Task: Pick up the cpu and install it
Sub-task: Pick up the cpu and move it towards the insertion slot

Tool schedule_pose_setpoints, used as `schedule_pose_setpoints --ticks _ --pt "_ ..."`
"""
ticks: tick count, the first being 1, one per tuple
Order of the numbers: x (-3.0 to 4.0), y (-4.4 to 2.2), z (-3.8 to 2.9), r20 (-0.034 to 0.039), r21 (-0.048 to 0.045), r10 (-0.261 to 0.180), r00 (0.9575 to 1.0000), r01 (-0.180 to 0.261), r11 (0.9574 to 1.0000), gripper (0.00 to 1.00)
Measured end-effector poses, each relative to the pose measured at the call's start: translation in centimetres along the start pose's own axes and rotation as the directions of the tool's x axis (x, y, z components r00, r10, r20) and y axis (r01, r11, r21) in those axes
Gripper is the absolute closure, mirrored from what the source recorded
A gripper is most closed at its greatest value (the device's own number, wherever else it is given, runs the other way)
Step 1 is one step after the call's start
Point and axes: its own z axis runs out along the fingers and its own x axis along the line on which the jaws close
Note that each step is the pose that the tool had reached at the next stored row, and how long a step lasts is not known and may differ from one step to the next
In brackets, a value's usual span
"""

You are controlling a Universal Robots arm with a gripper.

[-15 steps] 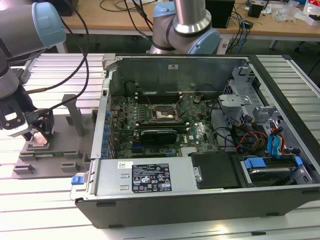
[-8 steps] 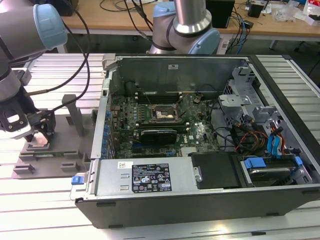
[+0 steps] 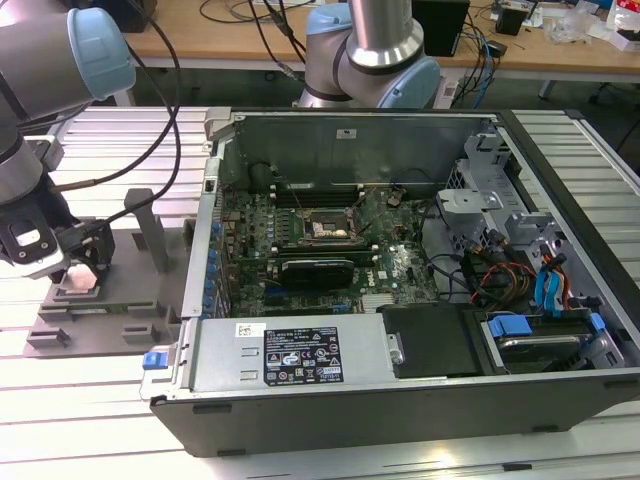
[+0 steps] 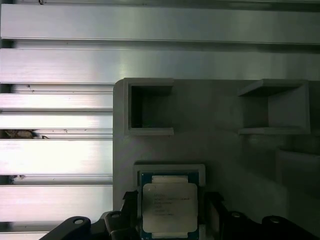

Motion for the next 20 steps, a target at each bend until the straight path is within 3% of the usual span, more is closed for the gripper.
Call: schedule_pose_setpoints --ticks 7,10,20 --pt "0.01 -0.01 0.36 0.0 0.0 0.0 1.0 0.0 1.0 0.35" --pt "0.0 -0.02 0.4 -0.0001 0.0001 0.0 1.0 0.0 1.0 0.45" --pt "-0.02 -0.02 0.47 -0.0001 0.0001 0.0 1.0 0.0 1.0 0.45"
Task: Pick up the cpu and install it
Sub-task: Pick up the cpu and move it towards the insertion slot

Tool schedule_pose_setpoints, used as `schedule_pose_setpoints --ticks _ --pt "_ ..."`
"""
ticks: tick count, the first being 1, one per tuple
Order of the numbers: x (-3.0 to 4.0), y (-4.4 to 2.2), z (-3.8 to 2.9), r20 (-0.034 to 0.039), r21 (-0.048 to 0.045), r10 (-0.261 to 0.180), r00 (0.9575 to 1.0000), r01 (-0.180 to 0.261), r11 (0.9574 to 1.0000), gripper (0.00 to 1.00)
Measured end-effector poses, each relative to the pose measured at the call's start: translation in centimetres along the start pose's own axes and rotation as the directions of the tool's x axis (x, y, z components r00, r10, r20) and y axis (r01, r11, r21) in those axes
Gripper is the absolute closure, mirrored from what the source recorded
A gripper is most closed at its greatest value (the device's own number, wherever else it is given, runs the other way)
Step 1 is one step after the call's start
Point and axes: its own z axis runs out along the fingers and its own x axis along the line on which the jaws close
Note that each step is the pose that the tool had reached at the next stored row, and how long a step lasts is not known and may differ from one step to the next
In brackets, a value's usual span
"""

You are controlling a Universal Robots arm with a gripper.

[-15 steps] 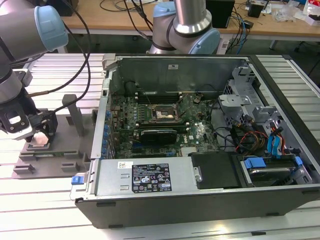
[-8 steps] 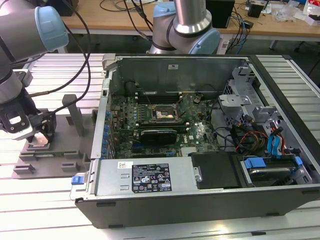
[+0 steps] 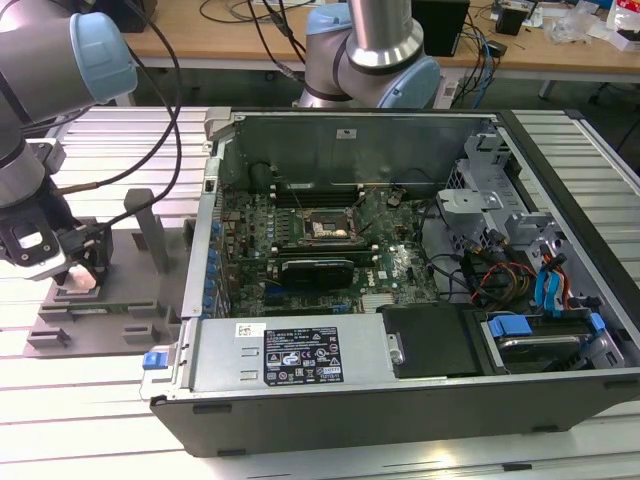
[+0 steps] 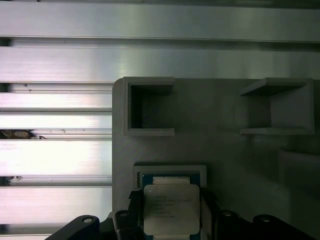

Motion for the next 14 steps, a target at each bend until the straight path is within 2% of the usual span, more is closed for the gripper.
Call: schedule_pose_setpoints --ticks 10,14 --pt "-0.03 0.01 0.0 0.0009 -0.0004 0.0 1.0 0.0 1.0 0.45" --pt "-0.04 0.02 -0.66 0.0002 -0.0001 0.0 1.0 0.0 1.0 0.45"
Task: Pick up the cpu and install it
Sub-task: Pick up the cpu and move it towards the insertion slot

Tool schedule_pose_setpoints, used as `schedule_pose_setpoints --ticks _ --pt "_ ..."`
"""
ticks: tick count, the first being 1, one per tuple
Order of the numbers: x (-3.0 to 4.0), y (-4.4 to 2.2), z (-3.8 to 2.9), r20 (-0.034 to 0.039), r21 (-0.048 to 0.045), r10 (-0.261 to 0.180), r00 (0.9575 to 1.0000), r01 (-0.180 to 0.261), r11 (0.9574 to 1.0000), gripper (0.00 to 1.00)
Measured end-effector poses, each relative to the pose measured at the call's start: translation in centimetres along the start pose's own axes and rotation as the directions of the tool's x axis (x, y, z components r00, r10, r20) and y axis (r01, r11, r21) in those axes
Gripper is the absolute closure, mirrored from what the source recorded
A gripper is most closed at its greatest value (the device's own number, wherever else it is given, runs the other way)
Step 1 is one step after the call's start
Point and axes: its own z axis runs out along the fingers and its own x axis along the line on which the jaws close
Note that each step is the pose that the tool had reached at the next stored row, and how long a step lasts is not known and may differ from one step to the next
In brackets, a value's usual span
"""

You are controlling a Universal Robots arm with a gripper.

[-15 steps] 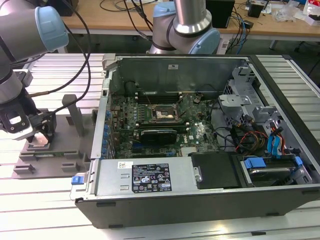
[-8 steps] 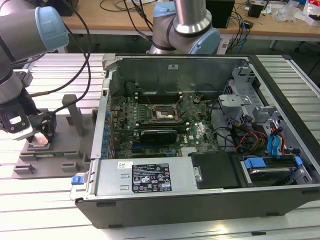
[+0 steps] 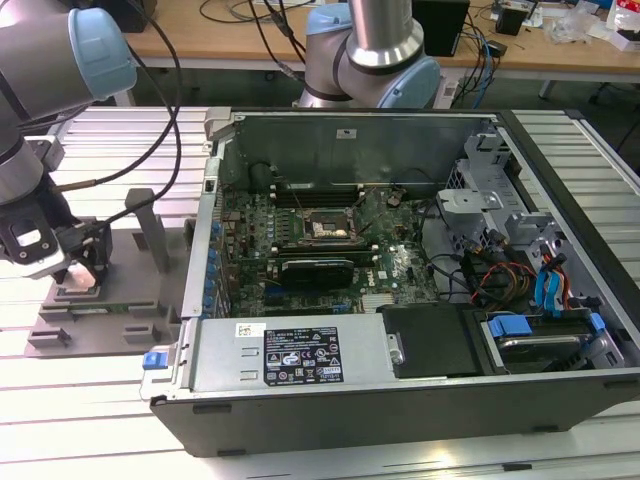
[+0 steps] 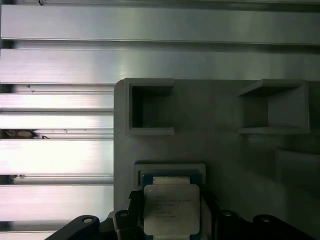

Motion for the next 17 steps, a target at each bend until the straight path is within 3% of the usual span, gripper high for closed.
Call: schedule_pose_setpoints --ticks 7,17 --pt "-0.04 0.04 -1.25 0.0 0.0 0.0 1.0 0.0 1.0 0.45" --pt "-0.08 0.08 -2.42 -0.0001 0.0 0.0 1.0 0.0 1.0 0.45"
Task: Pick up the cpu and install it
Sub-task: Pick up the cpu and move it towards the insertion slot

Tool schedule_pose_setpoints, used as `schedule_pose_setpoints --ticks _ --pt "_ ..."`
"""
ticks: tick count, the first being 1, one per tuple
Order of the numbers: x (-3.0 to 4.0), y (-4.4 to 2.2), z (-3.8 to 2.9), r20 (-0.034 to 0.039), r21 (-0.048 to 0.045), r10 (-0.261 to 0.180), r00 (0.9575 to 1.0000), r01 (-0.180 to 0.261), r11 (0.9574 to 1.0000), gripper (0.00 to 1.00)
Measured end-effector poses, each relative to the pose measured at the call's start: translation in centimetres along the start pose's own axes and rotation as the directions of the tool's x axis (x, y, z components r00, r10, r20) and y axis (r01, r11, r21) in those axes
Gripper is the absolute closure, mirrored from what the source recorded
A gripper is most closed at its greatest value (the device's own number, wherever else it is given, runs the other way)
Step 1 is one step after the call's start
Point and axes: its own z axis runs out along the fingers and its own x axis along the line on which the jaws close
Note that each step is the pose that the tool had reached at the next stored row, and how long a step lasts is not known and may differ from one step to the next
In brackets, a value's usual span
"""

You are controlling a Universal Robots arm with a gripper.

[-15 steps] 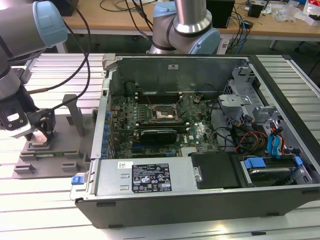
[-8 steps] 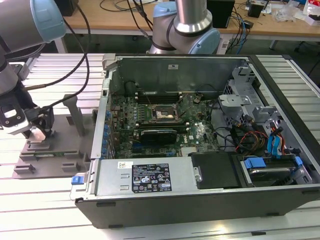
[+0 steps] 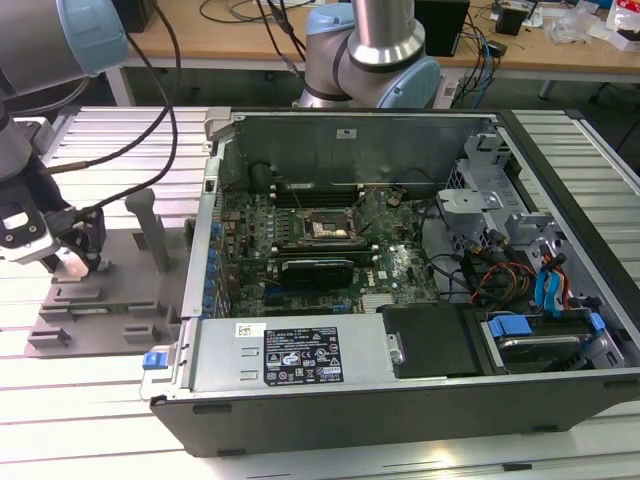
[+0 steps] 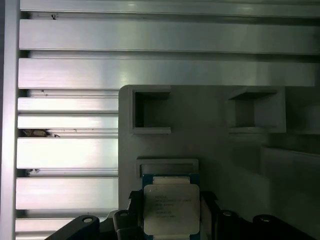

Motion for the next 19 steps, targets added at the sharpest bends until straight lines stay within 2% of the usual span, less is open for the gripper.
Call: schedule_pose_setpoints --ticks 4,9,19 --pt "-0.01 0.01 -0.4 -0.0001 0.0001 0.0 1.0 0.0 1.0 0.45" --pt "-0.04 0.04 -1.29 0.0 0.0001 0.0 1.0 0.0 1.0 0.45" --pt "-0.09 0.08 -2.61 0.0 0.0001 0.0 1.0 0.0 1.0 0.45"
